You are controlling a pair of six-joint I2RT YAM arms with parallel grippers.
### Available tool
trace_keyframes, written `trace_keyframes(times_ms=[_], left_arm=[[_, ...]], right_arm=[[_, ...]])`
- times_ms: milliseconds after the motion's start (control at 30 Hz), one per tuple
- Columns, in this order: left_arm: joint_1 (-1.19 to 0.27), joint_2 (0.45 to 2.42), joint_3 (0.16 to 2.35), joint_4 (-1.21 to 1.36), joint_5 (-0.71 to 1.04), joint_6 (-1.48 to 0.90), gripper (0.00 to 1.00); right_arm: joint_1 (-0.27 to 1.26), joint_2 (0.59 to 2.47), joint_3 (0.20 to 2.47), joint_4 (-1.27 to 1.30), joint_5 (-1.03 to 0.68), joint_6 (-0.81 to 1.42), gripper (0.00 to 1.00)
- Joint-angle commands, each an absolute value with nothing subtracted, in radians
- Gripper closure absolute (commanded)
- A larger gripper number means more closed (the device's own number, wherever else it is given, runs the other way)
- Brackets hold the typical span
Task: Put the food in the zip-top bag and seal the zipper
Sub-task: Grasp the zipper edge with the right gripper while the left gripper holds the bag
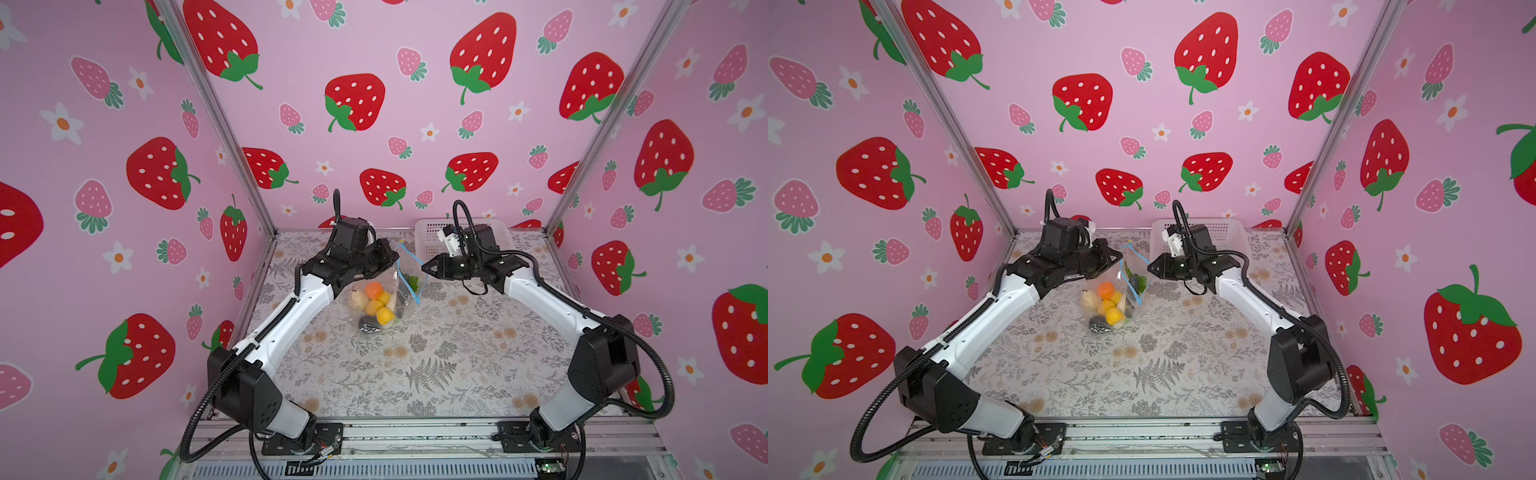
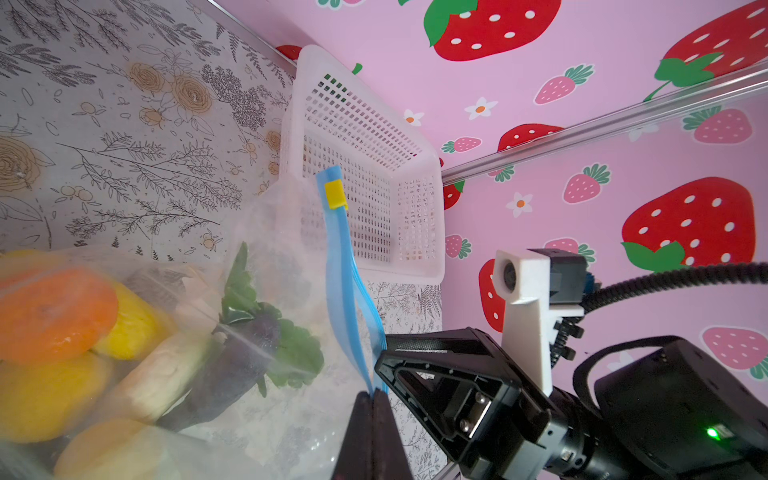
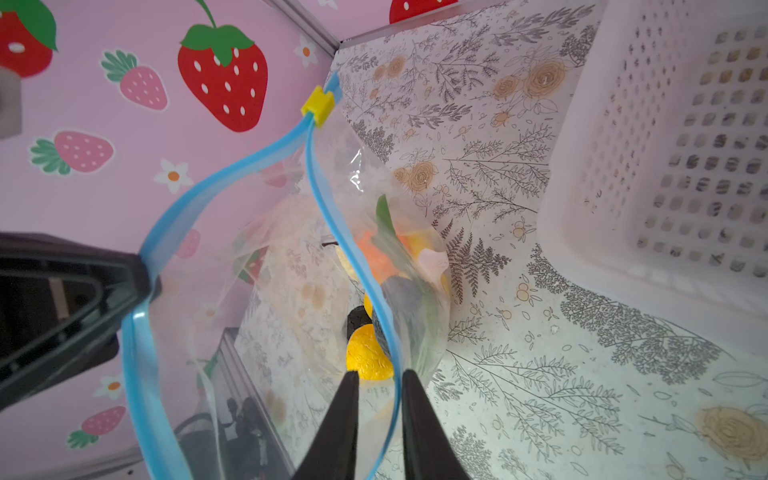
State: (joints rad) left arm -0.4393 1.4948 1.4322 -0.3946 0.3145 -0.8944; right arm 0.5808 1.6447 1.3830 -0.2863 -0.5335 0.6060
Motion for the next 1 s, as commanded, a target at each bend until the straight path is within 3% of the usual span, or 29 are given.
trace_keyframes(times_ms=[0,267,967], left_arm=[[-0.439,1.476,1.455,-0.412,0.300,-0.891,1.00],[-0.439,1.468,1.457,-0.417,0.295,-0.888,1.00],[-0.437,1.359,1.453,-0.479,0.241,-0.862,1.00]], right_arm=[[0.588,1.646,1.387,-0.287,-0.538,0.599,0.83],[0.595,1.649,1.398,-0.300,-0.512,0.601,1.00],[0.676,1.696,1.696,-0.374,-0.460,0.531,1.00]])
